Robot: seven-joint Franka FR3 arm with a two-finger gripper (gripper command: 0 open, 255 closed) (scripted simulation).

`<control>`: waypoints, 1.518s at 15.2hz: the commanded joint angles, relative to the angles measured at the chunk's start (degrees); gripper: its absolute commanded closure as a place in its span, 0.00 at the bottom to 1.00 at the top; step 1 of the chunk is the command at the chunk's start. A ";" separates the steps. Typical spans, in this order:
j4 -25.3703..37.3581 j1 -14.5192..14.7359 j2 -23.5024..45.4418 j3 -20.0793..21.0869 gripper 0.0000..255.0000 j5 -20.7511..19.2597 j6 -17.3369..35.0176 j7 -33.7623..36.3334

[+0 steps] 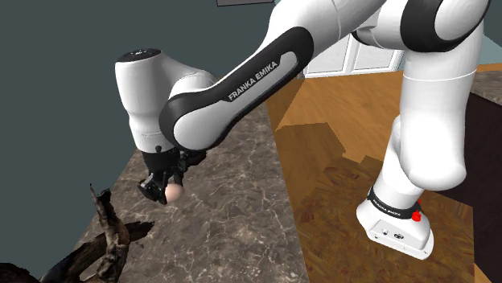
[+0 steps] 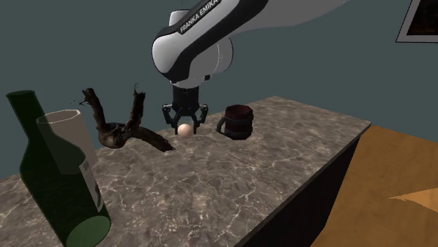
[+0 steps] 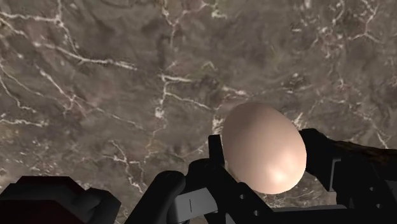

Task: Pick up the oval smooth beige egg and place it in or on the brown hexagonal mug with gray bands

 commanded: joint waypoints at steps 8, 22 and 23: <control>4.44 -0.34 -2.11 0.41 1.00 1.47 -6.30 -1.03; 12.05 -2.55 -2.68 -0.66 1.00 2.84 -14.31 -5.39; 12.55 -3.26 -2.36 -1.11 1.00 2.97 -14.51 -6.62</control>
